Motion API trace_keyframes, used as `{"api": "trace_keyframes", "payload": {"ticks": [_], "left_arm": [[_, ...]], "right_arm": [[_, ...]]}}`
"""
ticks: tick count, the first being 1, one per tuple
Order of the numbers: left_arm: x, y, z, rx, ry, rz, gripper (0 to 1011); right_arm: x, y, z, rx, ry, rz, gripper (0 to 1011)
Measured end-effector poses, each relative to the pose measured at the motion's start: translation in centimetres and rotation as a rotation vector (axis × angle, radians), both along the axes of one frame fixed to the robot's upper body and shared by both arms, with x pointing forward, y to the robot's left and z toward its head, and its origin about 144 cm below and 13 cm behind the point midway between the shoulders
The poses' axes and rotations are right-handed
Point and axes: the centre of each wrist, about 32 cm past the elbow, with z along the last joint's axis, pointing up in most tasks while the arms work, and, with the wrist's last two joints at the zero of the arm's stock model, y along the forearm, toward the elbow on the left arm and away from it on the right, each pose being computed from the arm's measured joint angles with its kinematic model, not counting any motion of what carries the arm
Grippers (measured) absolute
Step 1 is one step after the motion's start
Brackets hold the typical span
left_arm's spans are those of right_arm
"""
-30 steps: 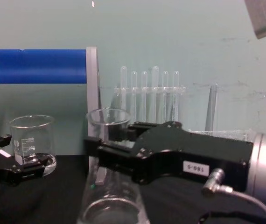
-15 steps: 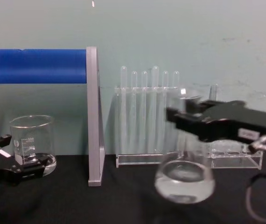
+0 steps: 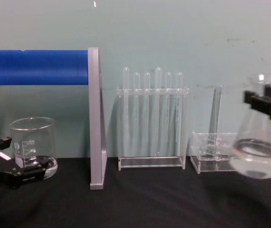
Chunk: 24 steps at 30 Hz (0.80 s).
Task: Grasp the erlenmeyer flask with one hand, shake it three times, then place it back.
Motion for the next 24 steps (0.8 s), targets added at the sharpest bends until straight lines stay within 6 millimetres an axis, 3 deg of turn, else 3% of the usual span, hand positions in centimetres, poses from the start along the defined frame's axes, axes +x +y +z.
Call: {"api": "trace_keyframes", "payload": {"ticks": [7, 13, 24], "left_arm": [[0.0, 0.0, 0.0, 0.000, 0.000, 0.000, 1001], [0.0, 0.0, 0.0, 0.000, 0.000, 0.000, 1001], [0.0, 0.0, 0.0, 0.000, 0.000, 0.000, 1001]], "right_arm": [[-0.1, -1.6, 0.0, 0.005, -0.005, -0.084, 457], [-0.1, -1.6, -0.1, 0.010, -0.001, -0.090, 457], [-0.3, 2.1, -0.3, 0.010, 0.017, 0.089, 457]]}}
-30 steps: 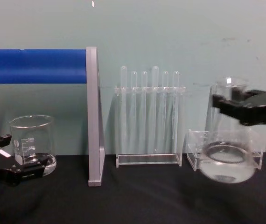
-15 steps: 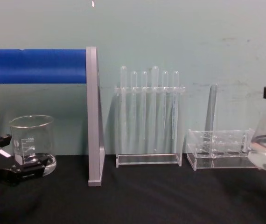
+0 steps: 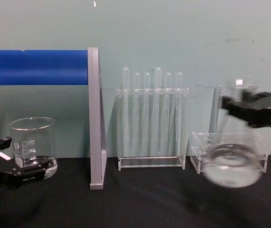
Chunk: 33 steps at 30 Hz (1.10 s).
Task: Grasp the erlenmeyer flask with one hand, shake it three times, then place it back.
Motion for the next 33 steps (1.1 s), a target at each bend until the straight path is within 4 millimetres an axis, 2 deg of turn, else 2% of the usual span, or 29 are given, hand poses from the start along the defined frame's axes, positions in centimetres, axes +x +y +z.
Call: {"api": "trace_keyframes", "payload": {"ticks": [8, 17, 25, 33], "left_arm": [[0.0, 0.0, 0.0, 0.000, 0.000, 0.000, 1001], [0.0, 0.0, 0.0, 0.000, 0.000, 0.000, 1001], [0.0, 0.0, 0.0, 0.000, 0.000, 0.000, 1001], [0.0, 0.0, 0.0, 0.000, 0.000, 0.000, 1001]], "right_arm": [[-0.9, 4.2, -0.3, -0.012, 0.024, 0.219, 457], [-2.2, 6.9, -0.3, -0.020, 0.040, 0.391, 457], [-3.0, 7.6, -0.5, -0.023, 0.053, 0.460, 457], [-2.4, 6.8, -0.4, -0.029, 0.049, 0.407, 457]]}}
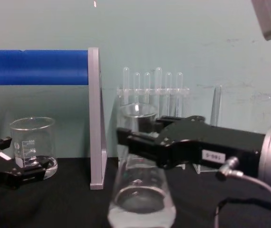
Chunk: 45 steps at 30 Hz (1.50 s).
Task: Grasp the erlenmeyer flask with one hand, shake it three times, then place it back.
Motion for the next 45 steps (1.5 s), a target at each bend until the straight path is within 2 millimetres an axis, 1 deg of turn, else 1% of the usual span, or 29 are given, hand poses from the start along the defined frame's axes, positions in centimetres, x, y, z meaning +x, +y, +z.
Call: {"api": "trace_keyframes", "payload": {"ticks": [4, 5, 6, 10, 17, 23, 30, 34, 39, 45], "left_arm": [[0.0, 0.0, 0.0, 0.000, 0.000, 0.000, 1001], [0.0, 0.0, 0.0, 0.000, 0.000, 0.000, 1001], [0.0, 0.0, 0.0, 0.000, 0.000, 0.000, 1001], [0.0, 0.0, 0.0, 0.000, 0.000, 0.000, 1001], [0.0, 0.0, 0.0, 0.000, 0.000, 0.000, 1001], [0.0, 0.0, 0.0, 0.000, 0.000, 0.000, 1001], [0.0, 0.0, 0.0, 0.000, 0.000, 0.000, 1001], [0.0, 0.0, 0.0, 0.000, 0.000, 0.000, 1001], [0.0, 0.0, 0.0, 0.000, 0.000, 0.000, 1001], [0.0, 0.0, 0.0, 0.000, 0.000, 0.000, 1001]], "right_arm": [[0.5, -0.7, 0.1, -0.002, -0.009, -0.046, 457], [0.8, -1.4, 0.3, -0.003, -0.017, -0.081, 457], [0.8, -1.4, 0.3, -0.003, -0.017, -0.081, 457], [1.4, -2.6, 0.5, -0.003, -0.031, -0.150, 457], [2.7, -5.5, 0.8, 0.007, -0.054, -0.322, 457], [3.3, -7.5, 1.1, 0.013, -0.070, -0.437, 457], [3.5, -9.4, 1.1, 0.017, -0.076, -0.540, 457], [3.5, -9.9, 1.0, 0.020, -0.077, -0.566, 457], [3.4, -9.8, 1.0, 0.025, -0.073, -0.561, 456], [3.1, -8.3, 0.9, 0.034, -0.065, -0.484, 457]]}}
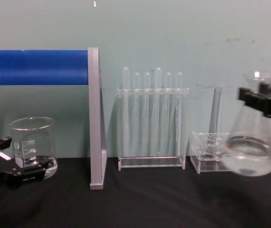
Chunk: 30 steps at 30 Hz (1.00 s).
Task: Grasp the erlenmeyer flask with one hand, shake it three times, then place it back.
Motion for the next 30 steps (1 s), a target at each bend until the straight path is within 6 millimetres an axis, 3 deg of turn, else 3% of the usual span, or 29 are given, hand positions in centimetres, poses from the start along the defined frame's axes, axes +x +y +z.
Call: {"api": "trace_keyframes", "payload": {"ticks": [16, 30], "left_arm": [[0.0, 0.0, 0.0, 0.000, 0.000, 0.000, 1001], [0.0, 0.0, 0.0, 0.000, 0.000, 0.000, 1001]], "right_arm": [[-1.8, 6.6, -0.5, -0.005, 0.045, 0.365, 457], [-3.0, 8.7, -0.9, -0.025, 0.070, 0.507, 457]]}}
